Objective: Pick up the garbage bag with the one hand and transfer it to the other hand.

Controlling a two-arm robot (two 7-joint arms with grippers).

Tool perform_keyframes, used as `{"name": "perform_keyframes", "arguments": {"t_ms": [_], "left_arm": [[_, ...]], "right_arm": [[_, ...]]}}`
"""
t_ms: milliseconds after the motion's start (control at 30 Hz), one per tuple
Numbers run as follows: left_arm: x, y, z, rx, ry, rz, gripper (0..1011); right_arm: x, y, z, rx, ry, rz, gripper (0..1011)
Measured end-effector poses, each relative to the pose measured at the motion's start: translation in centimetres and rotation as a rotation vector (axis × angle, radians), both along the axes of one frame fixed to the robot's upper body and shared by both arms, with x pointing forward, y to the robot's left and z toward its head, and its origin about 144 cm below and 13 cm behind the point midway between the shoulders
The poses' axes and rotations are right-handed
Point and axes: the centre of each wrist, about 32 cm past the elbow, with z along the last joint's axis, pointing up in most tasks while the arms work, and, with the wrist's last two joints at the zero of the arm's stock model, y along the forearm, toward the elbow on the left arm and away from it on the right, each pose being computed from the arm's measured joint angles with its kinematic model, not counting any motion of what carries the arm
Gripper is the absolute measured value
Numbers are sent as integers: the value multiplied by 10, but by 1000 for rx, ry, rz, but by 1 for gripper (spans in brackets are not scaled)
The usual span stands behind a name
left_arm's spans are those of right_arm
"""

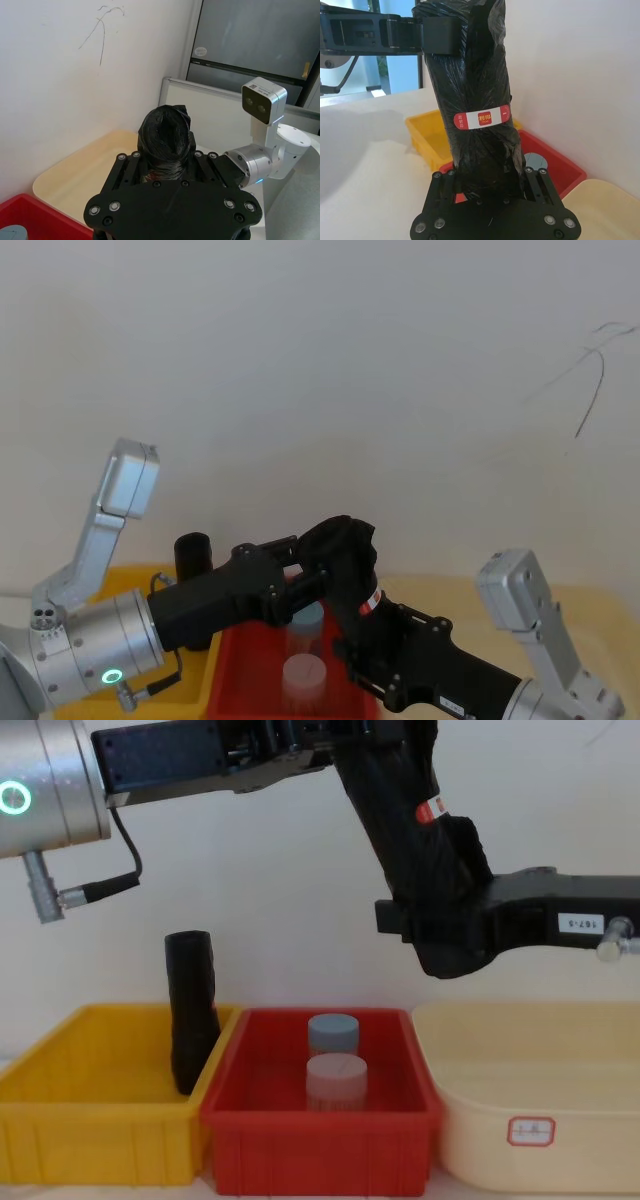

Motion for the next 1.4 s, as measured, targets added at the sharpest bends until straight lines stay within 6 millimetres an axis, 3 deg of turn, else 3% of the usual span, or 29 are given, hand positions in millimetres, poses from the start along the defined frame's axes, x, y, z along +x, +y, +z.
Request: {"name": "perform_keyframes", "arguments": {"t_ms": [200, 900, 1400], "left_arm": [[0, 0, 0, 0, -1, 0, 386], [-1, 3, -1, -5, 2, 18, 977], [-6, 15, -3, -27, 8, 170, 1002]], "right_arm": [[0, 0, 0, 1, -1, 2, 566], [-5, -6, 3, 56, -25, -86, 565], [-2, -24, 3, 50, -7, -234, 565]]}}
